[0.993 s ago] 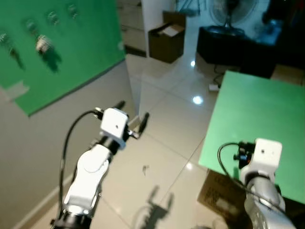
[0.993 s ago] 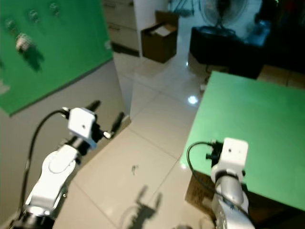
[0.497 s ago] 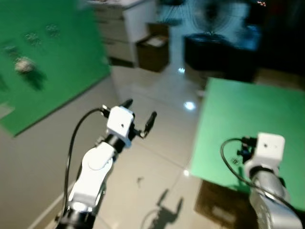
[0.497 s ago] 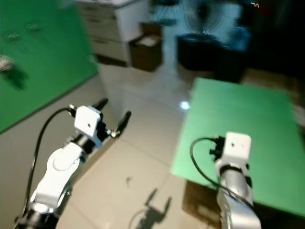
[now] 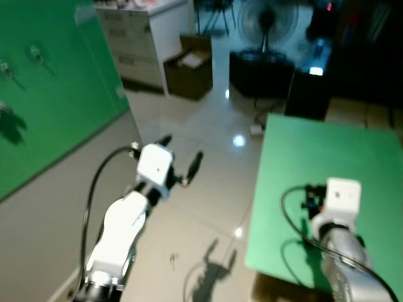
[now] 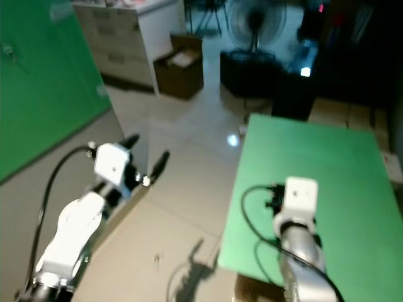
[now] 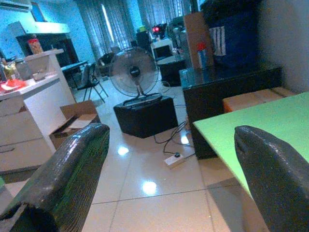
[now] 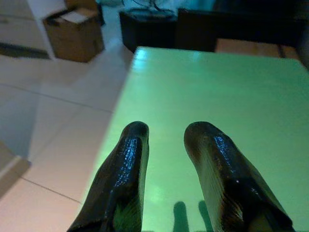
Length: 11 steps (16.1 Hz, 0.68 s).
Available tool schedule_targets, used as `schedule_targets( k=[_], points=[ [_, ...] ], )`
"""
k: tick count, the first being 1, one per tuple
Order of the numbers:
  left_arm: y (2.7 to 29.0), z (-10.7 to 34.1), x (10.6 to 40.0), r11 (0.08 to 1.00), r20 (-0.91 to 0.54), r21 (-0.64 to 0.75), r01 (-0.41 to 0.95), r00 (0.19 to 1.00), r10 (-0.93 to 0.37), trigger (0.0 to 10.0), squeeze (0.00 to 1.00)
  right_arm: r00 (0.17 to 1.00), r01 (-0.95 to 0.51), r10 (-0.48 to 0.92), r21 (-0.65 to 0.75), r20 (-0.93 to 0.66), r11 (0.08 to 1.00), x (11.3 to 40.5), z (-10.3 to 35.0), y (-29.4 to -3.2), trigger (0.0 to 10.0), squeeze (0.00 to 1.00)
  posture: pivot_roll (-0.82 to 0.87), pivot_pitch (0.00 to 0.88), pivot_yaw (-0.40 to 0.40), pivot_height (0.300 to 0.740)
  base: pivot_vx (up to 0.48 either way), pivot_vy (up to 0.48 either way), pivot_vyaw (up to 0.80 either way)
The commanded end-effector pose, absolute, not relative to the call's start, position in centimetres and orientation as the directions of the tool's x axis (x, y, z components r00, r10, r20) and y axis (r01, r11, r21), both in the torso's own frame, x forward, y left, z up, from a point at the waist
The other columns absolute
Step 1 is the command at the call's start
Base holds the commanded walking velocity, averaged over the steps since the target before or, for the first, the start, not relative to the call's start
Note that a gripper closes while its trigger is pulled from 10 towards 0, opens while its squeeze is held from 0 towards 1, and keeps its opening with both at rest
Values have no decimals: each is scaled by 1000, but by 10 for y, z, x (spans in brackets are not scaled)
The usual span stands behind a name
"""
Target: Hang keys on a hook
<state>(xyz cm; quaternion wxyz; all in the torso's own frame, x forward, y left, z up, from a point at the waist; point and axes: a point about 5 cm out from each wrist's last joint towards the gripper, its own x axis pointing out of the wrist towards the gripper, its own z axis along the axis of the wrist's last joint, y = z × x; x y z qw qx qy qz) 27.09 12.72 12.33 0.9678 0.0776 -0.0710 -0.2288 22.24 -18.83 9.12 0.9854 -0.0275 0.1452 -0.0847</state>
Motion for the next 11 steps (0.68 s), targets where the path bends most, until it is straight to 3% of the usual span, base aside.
schedule_targets(
  k=[1,4,11],
  points=[
    [129,122,272,879,92,190,438,883,-460,10000,0,941,150,-163,-65,-297,987,219,89,-184,10000,0,-126,0,76,740,360,0,-781],
    [126,116,270,861,55,198,469,872,-487,10000,0,940,151,-163,-64,-301,986,215,90,-183,10000,0,-133,0,82,740,331,0,-781],
    [127,108,263,849,17,203,488,865,-501,10000,0,938,97,-113,-63,-327,993,212,88,-178,10000,0,-124,0,69,740,0,0,0]
  ],
)
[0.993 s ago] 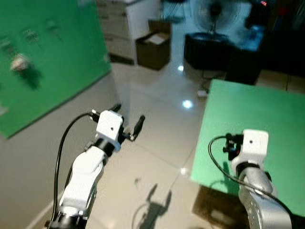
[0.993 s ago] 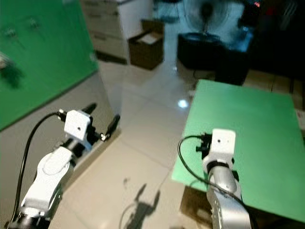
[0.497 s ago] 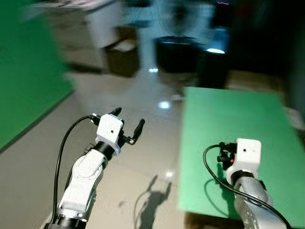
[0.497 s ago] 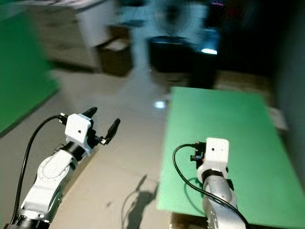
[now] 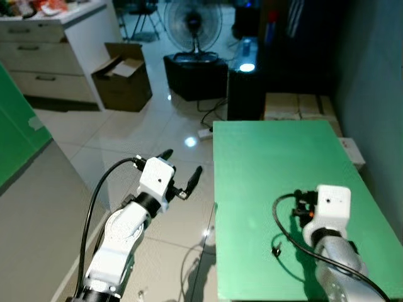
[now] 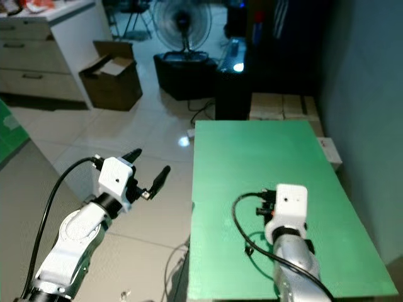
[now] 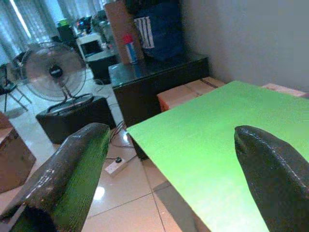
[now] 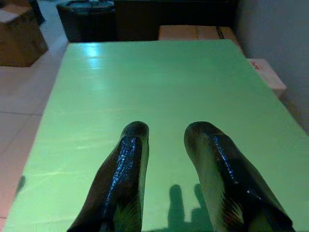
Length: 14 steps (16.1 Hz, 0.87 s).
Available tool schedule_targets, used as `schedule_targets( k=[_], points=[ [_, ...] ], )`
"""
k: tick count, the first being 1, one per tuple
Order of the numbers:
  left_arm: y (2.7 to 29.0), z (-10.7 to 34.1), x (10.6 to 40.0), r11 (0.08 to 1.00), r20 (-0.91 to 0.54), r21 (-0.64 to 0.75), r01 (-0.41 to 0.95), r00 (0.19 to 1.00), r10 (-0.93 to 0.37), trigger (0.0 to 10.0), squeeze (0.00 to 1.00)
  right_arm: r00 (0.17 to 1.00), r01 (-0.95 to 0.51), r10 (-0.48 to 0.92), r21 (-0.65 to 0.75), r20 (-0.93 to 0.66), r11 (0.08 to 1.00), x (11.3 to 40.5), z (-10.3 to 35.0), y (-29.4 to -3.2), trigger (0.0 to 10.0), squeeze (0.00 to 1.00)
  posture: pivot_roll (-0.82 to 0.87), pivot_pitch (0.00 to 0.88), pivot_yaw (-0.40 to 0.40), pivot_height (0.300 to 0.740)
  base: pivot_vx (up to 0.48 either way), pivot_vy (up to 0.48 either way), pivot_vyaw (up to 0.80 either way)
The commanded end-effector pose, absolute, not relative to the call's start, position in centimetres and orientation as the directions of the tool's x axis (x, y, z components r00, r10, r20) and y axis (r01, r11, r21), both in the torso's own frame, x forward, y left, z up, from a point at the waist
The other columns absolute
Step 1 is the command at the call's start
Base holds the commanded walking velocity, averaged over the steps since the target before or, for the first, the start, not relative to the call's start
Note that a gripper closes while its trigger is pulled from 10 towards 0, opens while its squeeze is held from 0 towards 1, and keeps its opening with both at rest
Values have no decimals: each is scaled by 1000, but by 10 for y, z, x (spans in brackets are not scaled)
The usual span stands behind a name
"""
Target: Hang keys on a hook
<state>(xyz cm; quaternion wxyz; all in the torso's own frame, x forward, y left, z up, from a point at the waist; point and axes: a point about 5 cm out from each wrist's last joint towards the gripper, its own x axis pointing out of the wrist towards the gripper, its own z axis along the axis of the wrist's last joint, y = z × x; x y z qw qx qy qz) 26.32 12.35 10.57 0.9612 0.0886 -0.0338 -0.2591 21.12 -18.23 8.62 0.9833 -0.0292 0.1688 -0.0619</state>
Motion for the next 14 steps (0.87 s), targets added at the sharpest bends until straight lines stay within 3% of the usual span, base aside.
schedule_targets(
  k=[1,5,9,14],
  points=[
    [127,107,262,843,9,205,497,861,-509,10000,0,936,74,-89,-57,-341,996,213,87,-176,10000,0,-122,0,68,740,0,0,0],
    [122,103,257,793,-32,183,581,810,-586,10000,0,860,-102,29,-115,-509,988,219,66,-170,10000,0,-119,0,63,740,0,0,0],
    [117,102,255,741,-63,182,646,760,-647,10000,0,612,-306,188,-11,-768,952,206,31,-159,10000,0,-116,0,68,740,0,0,0],
    [113,103,253,699,-83,152,699,714,-696,10000,0,554,-328,112,-92,-825,940,226,15,-172,10000,0,-102,2,60,740,0,0,0]
  ],
)
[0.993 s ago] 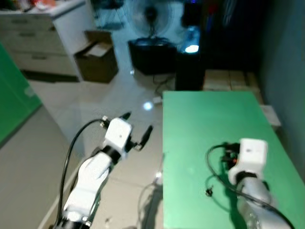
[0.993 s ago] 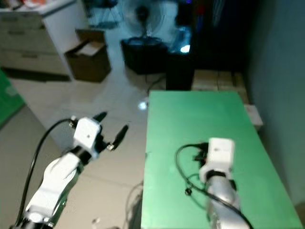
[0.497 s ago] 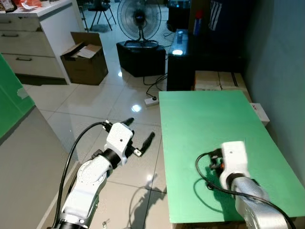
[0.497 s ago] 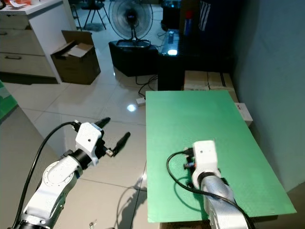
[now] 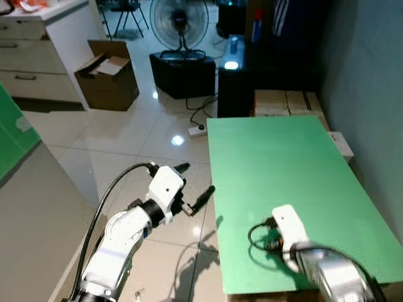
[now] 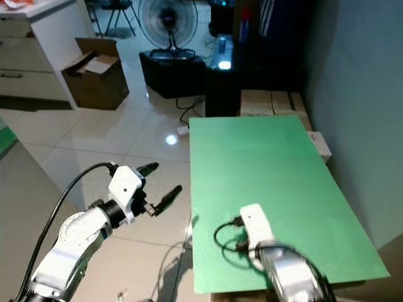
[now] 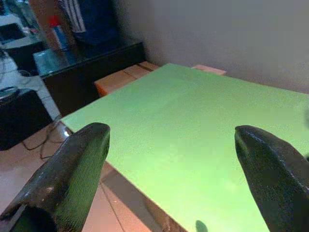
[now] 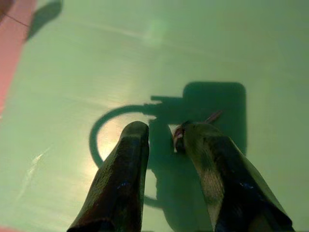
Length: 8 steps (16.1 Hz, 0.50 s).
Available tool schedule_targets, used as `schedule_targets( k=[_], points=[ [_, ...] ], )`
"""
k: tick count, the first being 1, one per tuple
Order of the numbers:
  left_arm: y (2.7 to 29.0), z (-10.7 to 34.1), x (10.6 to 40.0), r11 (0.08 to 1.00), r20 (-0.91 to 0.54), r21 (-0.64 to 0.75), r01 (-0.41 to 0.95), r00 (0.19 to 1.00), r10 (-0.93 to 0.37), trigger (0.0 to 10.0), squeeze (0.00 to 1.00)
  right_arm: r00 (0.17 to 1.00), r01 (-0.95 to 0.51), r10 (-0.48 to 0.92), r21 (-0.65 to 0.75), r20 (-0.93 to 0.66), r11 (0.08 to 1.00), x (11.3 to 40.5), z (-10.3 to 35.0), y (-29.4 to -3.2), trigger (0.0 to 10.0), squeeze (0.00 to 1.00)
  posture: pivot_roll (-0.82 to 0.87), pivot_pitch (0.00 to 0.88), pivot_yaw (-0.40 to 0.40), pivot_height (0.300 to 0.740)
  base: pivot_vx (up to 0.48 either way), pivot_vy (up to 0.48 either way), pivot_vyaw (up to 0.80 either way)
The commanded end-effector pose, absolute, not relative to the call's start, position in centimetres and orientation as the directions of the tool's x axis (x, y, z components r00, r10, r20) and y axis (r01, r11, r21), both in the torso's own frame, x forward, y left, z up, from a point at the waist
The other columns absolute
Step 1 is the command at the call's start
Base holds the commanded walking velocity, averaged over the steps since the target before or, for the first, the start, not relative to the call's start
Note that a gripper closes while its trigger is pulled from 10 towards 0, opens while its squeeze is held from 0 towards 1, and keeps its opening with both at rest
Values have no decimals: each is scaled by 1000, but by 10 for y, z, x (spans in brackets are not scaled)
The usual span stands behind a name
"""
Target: Hang keys on a hook
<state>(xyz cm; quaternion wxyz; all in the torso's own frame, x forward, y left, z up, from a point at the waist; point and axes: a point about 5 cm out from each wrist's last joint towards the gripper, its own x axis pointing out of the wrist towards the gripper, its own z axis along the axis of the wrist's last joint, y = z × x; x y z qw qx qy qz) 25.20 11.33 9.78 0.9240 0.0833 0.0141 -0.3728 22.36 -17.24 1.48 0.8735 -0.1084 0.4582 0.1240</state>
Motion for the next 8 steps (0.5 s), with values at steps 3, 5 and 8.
schedule_targets(
  k=[3,5,8],
  points=[
    [115,101,252,700,-92,152,698,715,-693,10000,0,556,-322,67,-141,-828,936,236,7,-182,10000,0,-98,4,60,740,0,0,0],
    [116,101,250,686,-105,148,712,701,-705,10000,0,547,-306,46,-148,-836,941,241,1,-187,10000,0,-81,16,72,740,0,0,0],
    [118,102,250,682,-109,155,715,698,-707,10000,0,561,-282,22,-166,-828,945,246,-1,-193,10000,0,-77,24,83,740,0,0,0]
  ],
)
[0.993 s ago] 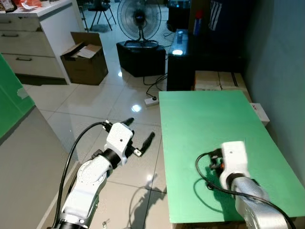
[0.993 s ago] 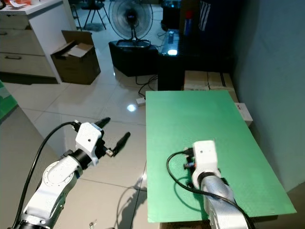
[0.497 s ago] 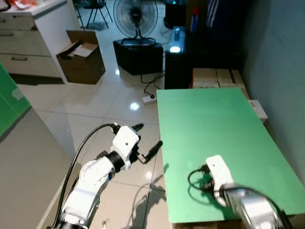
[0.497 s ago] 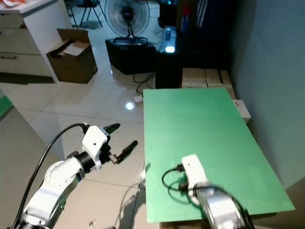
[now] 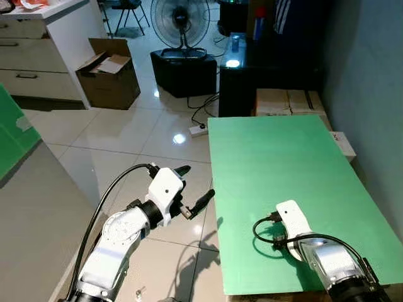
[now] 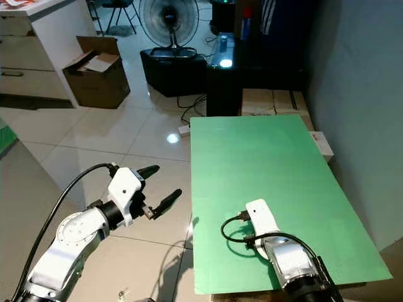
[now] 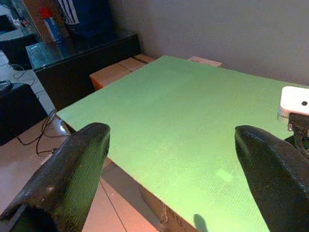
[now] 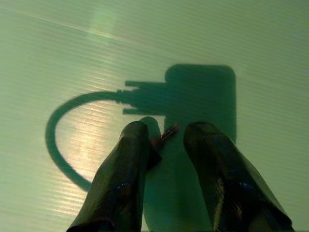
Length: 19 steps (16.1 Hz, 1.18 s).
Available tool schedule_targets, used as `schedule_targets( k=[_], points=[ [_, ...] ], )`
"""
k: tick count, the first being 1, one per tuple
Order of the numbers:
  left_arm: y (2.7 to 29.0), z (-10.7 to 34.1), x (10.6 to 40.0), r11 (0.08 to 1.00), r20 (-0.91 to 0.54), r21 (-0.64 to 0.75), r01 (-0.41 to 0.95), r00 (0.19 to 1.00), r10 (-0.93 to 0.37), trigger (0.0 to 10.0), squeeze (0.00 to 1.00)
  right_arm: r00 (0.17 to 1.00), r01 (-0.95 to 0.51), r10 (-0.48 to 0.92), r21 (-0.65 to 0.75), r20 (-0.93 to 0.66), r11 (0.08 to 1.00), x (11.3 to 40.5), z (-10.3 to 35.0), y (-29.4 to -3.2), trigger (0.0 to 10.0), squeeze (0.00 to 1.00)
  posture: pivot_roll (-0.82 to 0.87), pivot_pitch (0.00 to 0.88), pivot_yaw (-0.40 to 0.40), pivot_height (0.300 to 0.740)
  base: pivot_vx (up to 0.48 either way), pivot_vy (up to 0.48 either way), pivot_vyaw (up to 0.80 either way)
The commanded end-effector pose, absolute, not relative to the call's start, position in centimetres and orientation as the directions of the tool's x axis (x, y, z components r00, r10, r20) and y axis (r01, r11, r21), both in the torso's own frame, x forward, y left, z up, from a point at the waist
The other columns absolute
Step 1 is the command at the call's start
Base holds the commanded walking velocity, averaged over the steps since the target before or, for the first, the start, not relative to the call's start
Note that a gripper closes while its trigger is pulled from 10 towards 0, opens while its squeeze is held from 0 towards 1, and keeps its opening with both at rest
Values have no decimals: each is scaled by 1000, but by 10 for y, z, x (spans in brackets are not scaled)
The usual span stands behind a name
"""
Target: Hang keys on a hook
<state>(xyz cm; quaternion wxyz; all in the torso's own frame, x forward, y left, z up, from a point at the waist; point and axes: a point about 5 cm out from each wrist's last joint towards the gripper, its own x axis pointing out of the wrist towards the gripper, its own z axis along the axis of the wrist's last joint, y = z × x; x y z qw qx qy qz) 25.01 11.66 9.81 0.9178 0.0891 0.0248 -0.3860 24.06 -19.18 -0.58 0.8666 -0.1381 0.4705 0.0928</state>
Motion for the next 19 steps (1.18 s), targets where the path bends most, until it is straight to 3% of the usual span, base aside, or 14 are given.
schedule_targets(
  k=[1,2,4,7,14,16,19],
  points=[
    [119,102,251,687,-113,167,707,706,-699,10000,0,570,-281,21,-171,-821,944,248,-1,-194,10000,0,-76,22,80,740,0,0,0],
    [119,101,251,695,-111,172,698,715,-690,10000,0,574,-285,23,-174,-819,942,247,-1,-195,10000,0,-78,21,79,740,0,0,0],
    [119,104,253,722,-85,182,668,742,-665,10000,0,663,-266,58,-162,-747,950,250,17,-192,10000,0,-77,19,74,740,0,0,0],
    [125,109,257,769,-45,184,612,787,-615,10000,0,772,-287,217,-23,-598,958,233,63,-168,10000,0,-77,19,74,740,0,0,-523],
    [131,109,260,792,-25,188,581,809,-587,10000,0,804,-198,202,69,-560,978,190,84,-157,10000,0,-107,23,73,740,0,245,-784],
    [126,113,257,779,8,202,594,794,-608,10000,0,813,-174,180,65,-554,983,188,87,-159,10000,0,-115,21,77,740,0,0,-781],
    [120,110,257,754,-6,209,622,772,-635,10000,0,817,-142,150,58,-556,988,187,88,-161,10000,0,-126,13,84,740,0,-480,0]
  ],
)
